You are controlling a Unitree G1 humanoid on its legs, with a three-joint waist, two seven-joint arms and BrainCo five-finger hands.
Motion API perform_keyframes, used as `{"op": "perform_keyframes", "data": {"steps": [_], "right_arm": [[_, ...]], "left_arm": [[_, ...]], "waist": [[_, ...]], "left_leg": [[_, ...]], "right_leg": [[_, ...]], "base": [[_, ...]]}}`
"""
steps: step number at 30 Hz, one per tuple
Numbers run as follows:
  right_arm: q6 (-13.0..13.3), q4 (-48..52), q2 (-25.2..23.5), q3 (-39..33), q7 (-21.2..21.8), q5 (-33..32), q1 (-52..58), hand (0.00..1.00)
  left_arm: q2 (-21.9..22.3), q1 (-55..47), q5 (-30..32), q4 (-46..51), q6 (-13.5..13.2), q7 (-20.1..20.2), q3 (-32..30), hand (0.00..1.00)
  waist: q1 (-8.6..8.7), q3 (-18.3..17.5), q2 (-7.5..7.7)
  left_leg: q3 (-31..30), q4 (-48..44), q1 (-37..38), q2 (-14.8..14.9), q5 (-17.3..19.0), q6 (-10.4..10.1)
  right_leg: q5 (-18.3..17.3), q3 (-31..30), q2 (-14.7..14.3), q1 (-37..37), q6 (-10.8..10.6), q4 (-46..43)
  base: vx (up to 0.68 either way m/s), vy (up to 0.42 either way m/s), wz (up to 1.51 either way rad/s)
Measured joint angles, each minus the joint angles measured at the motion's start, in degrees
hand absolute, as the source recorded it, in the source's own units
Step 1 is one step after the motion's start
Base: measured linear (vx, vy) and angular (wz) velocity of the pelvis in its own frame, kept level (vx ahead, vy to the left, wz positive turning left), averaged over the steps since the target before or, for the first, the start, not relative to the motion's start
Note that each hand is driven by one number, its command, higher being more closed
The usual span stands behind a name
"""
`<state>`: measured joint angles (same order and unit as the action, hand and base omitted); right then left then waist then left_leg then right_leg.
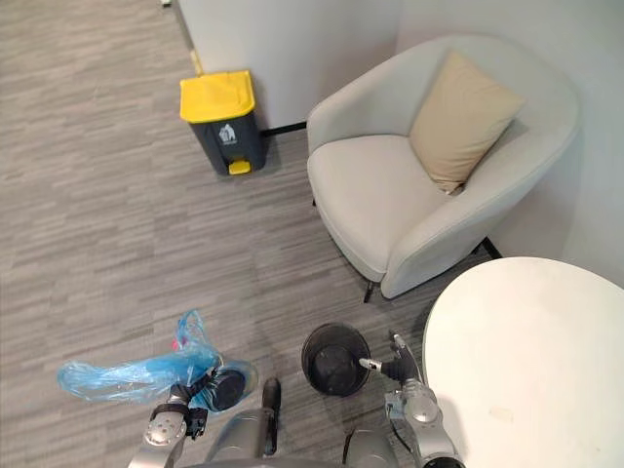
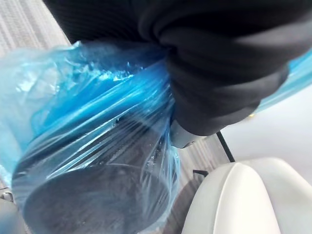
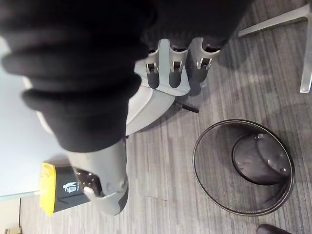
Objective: Gather rubbish on tea table into small bin, then transfer packed bag to large trash can.
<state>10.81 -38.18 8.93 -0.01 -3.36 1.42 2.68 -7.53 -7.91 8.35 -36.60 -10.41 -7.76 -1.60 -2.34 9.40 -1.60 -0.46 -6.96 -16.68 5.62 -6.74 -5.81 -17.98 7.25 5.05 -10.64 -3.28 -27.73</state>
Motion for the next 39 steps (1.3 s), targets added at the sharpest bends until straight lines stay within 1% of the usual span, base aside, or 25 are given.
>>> {"op": "perform_keyframes", "data": {"steps": [1,2,3,4,5,6,7,8,9,10,11,12,13,15,17,18,23,26,27,28,30,35,37,39], "right_arm": [[0.0,0.4,0.3,-0.4,-0.4,-0.5,0.0,0.0],[-0.1,0.5,0.3,-0.9,-0.5,-0.8,0.0,0.0],[-0.1,0.5,-0.8,-2.8,-1.0,-0.9,-0.2,0.0],[-0.2,0.5,-1.2,-3.9,-1.4,-1.0,-0.2,0.0],[-0.2,0.6,-1.1,-4.9,-1.8,-1.1,0.0,0.0],[-0.2,0.7,-0.8,-5.2,-2.0,-1.4,0.8,0.0],[-0.2,0.8,-0.5,-5.4,-2.0,-1.4,1.2,0.0],[-0.2,0.8,0.1,-6.2,-2.0,-1.4,1.4,0.0],[-0.7,0.8,-0.2,-6.9,-2.5,-1.4,1.4,0.0],[-0.7,0.7,-0.2,-7.0,-2.6,-1.4,1.6,0.0],[-0.7,0.7,-0.3,-7.1,-2.7,-1.4,1.2,0.0],[-0.6,0.6,-0.8,-7.5,-2.7,-1.4,0.9,0.0],[-0.6,0.1,-1.4,-8.3,-2.7,-1.4,0.7,0.0],[-0.7,-1.3,-2.1,-8.3,-2.7,-1.4,0.7,0.0],[-0.7,-2.1,-2.3,-8.3,-2.7,-1.4,0.3,0.0],[-1.0,-3.0,-2.4,-8.3,-2.7,-1.4,0.4,0.0],[-1.3,-4.0,-2.6,-8.2,-2.7,-1.4,0.7,0.0],[-1.3,-4.4,-3.6,-8.2,-2.7,-1.2,0.6,0.0],[-1.3,-4.4,-4.1,-8.2,-2.7,-0.9,0.5,0.0],[-1.3,-4.5,-4.2,-8.1,-2.7,-0.9,0.5,0.0],[-1.3,-5.1,-4.2,-8.1,-2.6,-0.8,0.2,0.0],[-1.3,-5.5,-4.1,-7.9,-2.6,-0.7,-0.8,0.0],[-1.3,-5.5,-4.0,-7.8,-2.6,-0.3,-1.2,0.0],[-1.3,-6.4,-3.9,-7.8,-2.7,-0.3,-2.0,0.0]], "left_arm": [[0.2,0.0,-0.6,0.3,0.0,0.0,0.4,1.0],[0.3,0.1,-0.9,0.3,0.1,0.0,0.8,1.0],[0.3,1.1,-1.0,0.4,0.2,0.1,1.1,1.0],[0.4,1.7,-1.0,0.4,0.2,0.1,1.2,1.0],[0.4,2.2,-1.0,0.4,0.2,0.1,1.3,1.0],[0.3,2.3,-1.0,0.4,0.1,0.1,1.4,1.0],[0.3,2.4,-1.0,0.4,0.1,0.1,1.4,1.0],[0.3,2.9,-1.0,0.3,0.2,0.1,1.5,1.0],[-0.1,3.8,-1.0,0.2,0.2,0.1,1.7,1.0],[-0.2,3.9,-1.0,0.2,0.2,0.1,2.2,1.0],[-0.6,3.9,-0.9,0.2,0.2,0.2,3.1,1.0],[-0.7,3.8,-0.8,-0.1,0.2,0.2,3.6,1.0],[-0.5,3.5,-0.8,-0.5,0.4,0.2,3.7,1.0],[-0.6,3.2,-0.7,-1.0,0.5,0.2,3.7,1.0],[-0.6,3.2,-0.2,-1.1,0.5,0.2,3.7,1.0],[-0.6,2.7,0.3,-1.4,0.5,0.3,3.8,1.0],[-0.7,1.5,0.9,-3.2,0.6,0.3,3.7,1.0],[-0.8,1.1,1.0,-3.6,0.7,0.2,3.7,1.0],[-0.8,1.1,1.0,-4.0,0.7,0.2,3.7,1.0],[-0.8,1.1,1.0,-4.1,0.7,0.2,3.7,1.0],[-0.8,1.0,1.0,-4.7,0.7,0.2,3.7,1.0],[-0.8,1.0,1.3,-4.7,0.7,0.3,3.7,1.0],[-0.6,1.1,1.3,-4.7,0.6,0.3,3.7,1.0],[-0.6,2.0,1.3,-4.6,0.5,0.3,3.7,1.0]], "waist": [[-0.01,0.2,-0.92],[0.18,0.2,-1.44],[0.6,0.9,-0.42],[0.86,1.3,0.14],[1.65,1.4,0.44],[1.78,1.2,0.06],[1.8,1.0,-0.34],[2.07,0.8,-1.78],[2.47,0.6,-1.42],[2.8,0.6,-1.38],[3.16,0.6,-1.4],[3.2,0.8,-0.99],[3.24,0.8,-1.07],[3.39,0.5,-0.72],[3.47,0.3,-0.57],[3.84,0.3,-0.49],[4.35,0.2,-0.33],[4.25,-0.3,0.43],[4.28,-0.4,0.62],[4.31,-0.4,0.68],[3.99,-0.4,0.82],[3.38,-0.5,0.87],[3.43,-0.5,0.87],[3.72,-0.4,1.28]], "left_leg": [[-0.5,1.7,-0.6,0.8,-0.5,0.1],[0.0,3.1,-0.6,1.5,0.2,0.1],[4.7,-0.3,-2.4,1.8,2.9,3.1],[7.4,-4.4,-3.7,1.6,3.3,3.6],[11.1,-12.5,-4.8,1.4,4.2,4.8],[14.2,-19.1,-3.7,2.4,6.8,5.6],[15.7,-21.0,-3.2,3.3,9.2,5.5],[17.8,-20.5,-2.9,4.3,10.2,5.8],[17.8,-17.2,-2.0,2.9,9.0,5.9],[17.3,-13.9,-0.8,1.9,8.4,5.3],[16.8,-7.1,2.0,0.3,7.4,5.7],[17.4,-5.6,3.0,-0.2,7.5,5.7],[18.2,-5.8,4.1,-0.2,7.8,6.2],[18.2,-1.9,5.9,-1.8,6.3,6.7],[18.4,1.6,6.6,-3.0,4.9,6.8],[18.5,3.0,7.2,-3.6,4.7,6.7],[19.2,4.7,8.9,-4.8,4.6,6.7],[19.3,5.0,9.4,-5.4,4.6,6.7],[18.9,5.1,9.7,-5.8,4.4,7.7],[18.9,5.1,9.9,-5.9,4.4,7.9],[18.6,5.1,10.9,-6.2,4.2,8.3],[18.0,7.0,13.4,-6.6,4.1,8.4],[17.7,6.6,13.1,-6.5,4.1,8.3],[16.4,1.4,8.8,-6.5,4.1,8.3]], "right_leg": [[1.1,2.0,-1.0,0.2,1.6,1.2],[2.1,3.1,-1.3,0.5,2.2,2.6],[3.8,5.7,0.6,0.8,3.2,5.0],[4.3,6.7,1.6,0.8,3.3,5.5],[4.7,8.8,3.2,1.1,3.4,5.9],[4.8,10.2,3.6,1.6,3.5,5.8],[4.8,11.1,3.5,1.7,3.5,5.7],[4.8,13.2,3.1,2.4,3.4,5.3],[4.5,14.2,3.0,3.0,2.8,6.5],[5.0,15.0,3.3,3.7,2.1,7.9],[6.4,17.0,3.8,4.9,1.9,10.1],[7.0,17.6,4.3,5.4,1.8,10.7],[7.3,17.9,4.7,6.2,1.4,10.8],[7.4,17.4,5.2,6.6,0.3,11.3],[7.8,15.8,5.1,6.3,-0.3,12.3],[8.1,15.0,5.0,6.4,-0.7,13.1],[8.4,13.0,4.8,7.5,-1.3,14.5],[8.6,12.4,5.0,7.6,-1.6,15.2],[8.7,12.3,5.0,8.2,-1.7,15.3],[8.9,12.3,5.1,8.6,-1.7,15.3],[9.2,12.3,5.1,10.0,-1.9,16.0],[9.2,12.7,4.7,12.5,-1.9,18.0],[9.2,13.0,4.6,12.7,-1.9,18.0],[9.3,14.7,5.0,12.2,-1.8,18.0]], "base": [[-0.13,-0.149,0.69],[-0.13,-0.093,0.79],[-0.1,-0.023,0.76],[-0.11,-0.05,1.04],[-0.09,-0.053,0.85],[-0.07,-0.04,0.77],[-0.07,0.037,0.7],[-0.07,0.04,0.88],[-0.08,0.046,0.96],[-0.08,0.076,0.87],[-0.08,0.126,0.55],[-0.07,0.121,0.45],[-0.05,0.096,0.26],[-0.07,0.086,0.13],[-0.08,0.111,0.04],[-0.04,0.09,0.07],[0.03,0.054,-0.02],[0.1,0.012,0.01],[0.14,-0.01,0.11],[0.17,-0.017,0.08],[0.14,-0.028,0.01],[0.09,-0.043,0.05],[0.05,-0.048,0.12],[0.03,-0.048,0.51]]}}
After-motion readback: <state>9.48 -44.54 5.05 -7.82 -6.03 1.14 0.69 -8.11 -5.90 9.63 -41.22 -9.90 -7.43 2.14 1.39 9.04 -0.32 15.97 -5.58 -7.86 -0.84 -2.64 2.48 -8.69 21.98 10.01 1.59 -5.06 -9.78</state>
